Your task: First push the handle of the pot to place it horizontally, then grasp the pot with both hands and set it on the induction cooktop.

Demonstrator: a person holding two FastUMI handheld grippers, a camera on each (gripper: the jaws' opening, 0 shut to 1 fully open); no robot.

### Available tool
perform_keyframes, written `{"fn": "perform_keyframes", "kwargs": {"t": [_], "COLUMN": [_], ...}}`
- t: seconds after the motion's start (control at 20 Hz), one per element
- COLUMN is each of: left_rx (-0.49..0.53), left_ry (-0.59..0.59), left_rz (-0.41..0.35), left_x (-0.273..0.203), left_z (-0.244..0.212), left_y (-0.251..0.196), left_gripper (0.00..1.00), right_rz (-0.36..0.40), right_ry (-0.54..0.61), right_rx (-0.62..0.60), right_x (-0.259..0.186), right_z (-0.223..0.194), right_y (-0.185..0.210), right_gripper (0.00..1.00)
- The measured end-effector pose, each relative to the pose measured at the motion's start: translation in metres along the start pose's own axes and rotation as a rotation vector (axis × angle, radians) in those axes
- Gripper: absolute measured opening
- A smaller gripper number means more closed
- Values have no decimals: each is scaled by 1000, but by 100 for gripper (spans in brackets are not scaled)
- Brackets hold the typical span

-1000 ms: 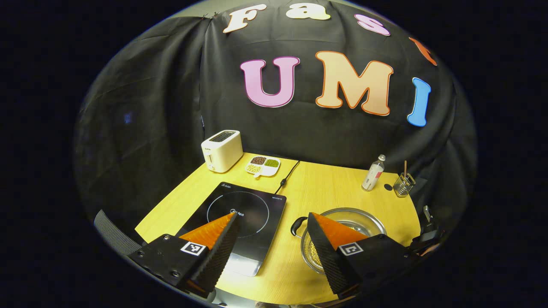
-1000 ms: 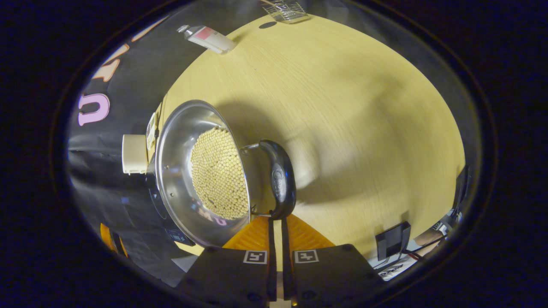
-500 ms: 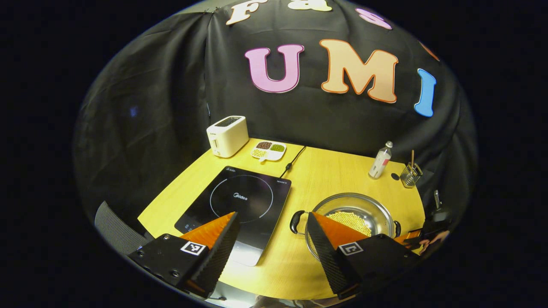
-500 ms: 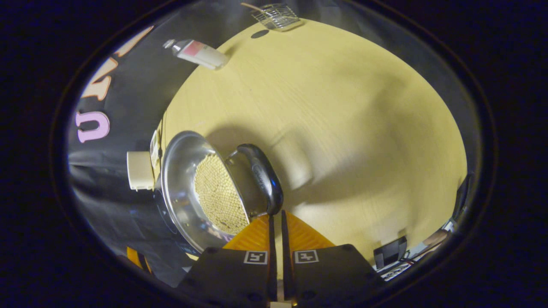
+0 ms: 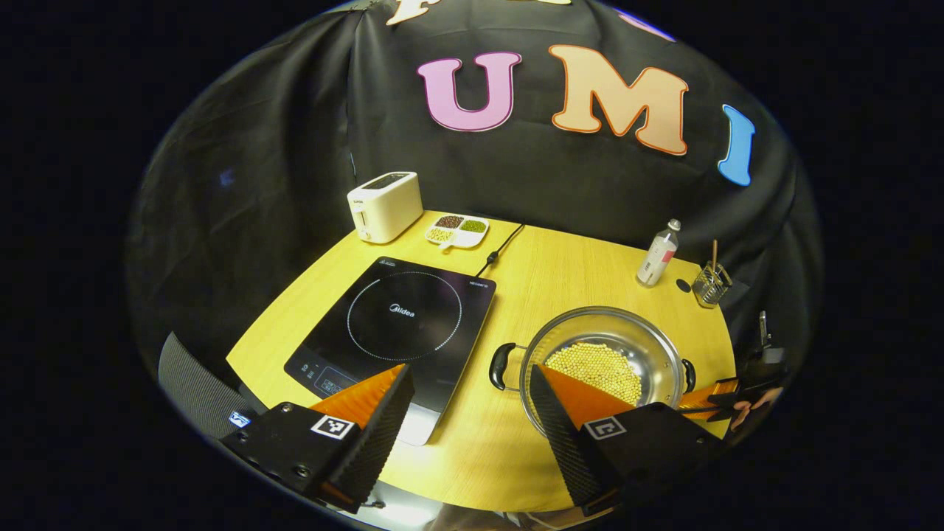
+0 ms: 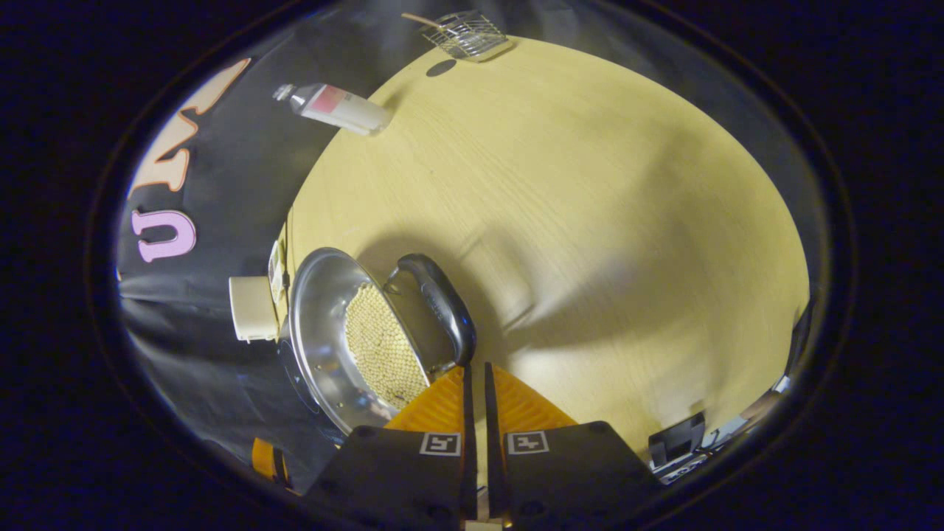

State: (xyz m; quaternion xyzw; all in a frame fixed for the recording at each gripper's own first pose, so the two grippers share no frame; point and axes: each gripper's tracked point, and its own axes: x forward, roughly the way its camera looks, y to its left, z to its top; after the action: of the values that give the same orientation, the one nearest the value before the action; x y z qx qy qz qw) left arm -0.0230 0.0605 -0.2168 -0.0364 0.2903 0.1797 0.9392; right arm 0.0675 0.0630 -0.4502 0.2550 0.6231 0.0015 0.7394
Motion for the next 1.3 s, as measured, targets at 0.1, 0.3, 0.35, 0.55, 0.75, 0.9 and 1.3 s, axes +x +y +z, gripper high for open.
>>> {"fn": "perform_keyframes", "kwargs": {"t": [0.1,0.3,0.35,0.55,0.75,0.9,1.3], "left_rx": [-13,-30,-28,-5,50,83,121], "left_ry": [11,33,41,75,108,143,230], "left_rz": [-21,-92,-112,-224,-339,-422,-529], "left_x": [2,10,12,19,29,36,55], "left_z": [-4,-9,-11,-16,-18,-18,-19], "left_y": [-2,-4,-3,-3,3,6,2], "left_gripper": [97,97,97,97,97,97,97], "right_rz": [17,13,20,18,-1,-28,-89], "right_ry": [-16,-83,-97,-175,-301,-383,-468], "right_rx": [5,10,15,27,101,105,-28], "right_x": [-5,-20,-25,-41,-63,-81,-122], "right_z": [1,2,-2,-17,-41,-56,-46], "right_y": [3,1,2,0,9,16,46], "right_gripper": [8,6,29,47,89,94,94]}}
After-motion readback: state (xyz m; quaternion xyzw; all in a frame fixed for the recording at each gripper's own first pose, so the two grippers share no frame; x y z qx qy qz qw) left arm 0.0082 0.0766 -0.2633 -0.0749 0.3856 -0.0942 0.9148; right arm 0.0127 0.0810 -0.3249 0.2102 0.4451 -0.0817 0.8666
